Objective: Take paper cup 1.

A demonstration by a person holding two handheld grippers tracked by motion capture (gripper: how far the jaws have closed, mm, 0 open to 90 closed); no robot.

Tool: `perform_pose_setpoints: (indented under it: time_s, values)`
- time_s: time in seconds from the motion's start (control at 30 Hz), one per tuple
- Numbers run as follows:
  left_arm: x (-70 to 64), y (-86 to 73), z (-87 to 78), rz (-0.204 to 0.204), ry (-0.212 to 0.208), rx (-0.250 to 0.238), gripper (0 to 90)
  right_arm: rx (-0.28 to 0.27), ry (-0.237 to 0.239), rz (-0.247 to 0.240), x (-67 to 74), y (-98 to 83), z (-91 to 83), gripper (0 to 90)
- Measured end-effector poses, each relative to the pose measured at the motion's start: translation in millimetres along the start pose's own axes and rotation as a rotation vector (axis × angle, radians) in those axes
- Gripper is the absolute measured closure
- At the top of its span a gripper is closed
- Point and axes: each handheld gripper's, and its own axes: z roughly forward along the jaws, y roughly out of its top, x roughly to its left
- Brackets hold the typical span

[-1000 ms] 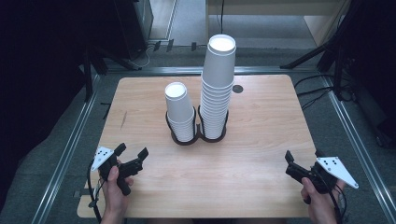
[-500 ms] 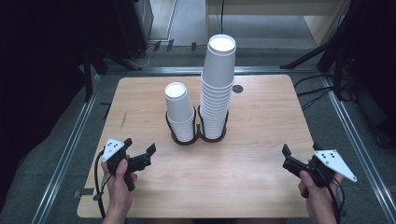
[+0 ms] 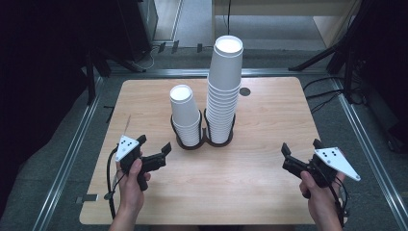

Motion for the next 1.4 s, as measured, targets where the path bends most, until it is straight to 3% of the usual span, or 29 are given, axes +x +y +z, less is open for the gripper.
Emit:
perform_pose_setpoints:
  time_s: [0.03,0.3,0.47,1.1,1.4]
  values:
    - [-3.4,0.8,2.2,0.004,-0.025,-0.009,1.5,-0.003,0.008,0.002,4.0,2.7,0.7,3.7]
    - [-21.1,4.9,10.0,0.030,-0.073,-0.009,1.4,-0.008,0.039,-0.011,17.0,11.7,4.6,3.7]
    - [-38.5,11.3,18.0,0.057,-0.115,0.023,1.4,-0.017,0.058,-0.017,24.2,20.7,6.0,2.8]
    - [-77.4,19.2,40.0,0.106,-0.158,0.012,1.4,-0.021,0.134,-0.030,44.5,44.8,8.7,0.0]
    - [-90.3,24.0,51.0,0.123,-0.159,0.002,1.4,-0.032,0.138,-0.045,57.8,59.0,12.8,0.0]
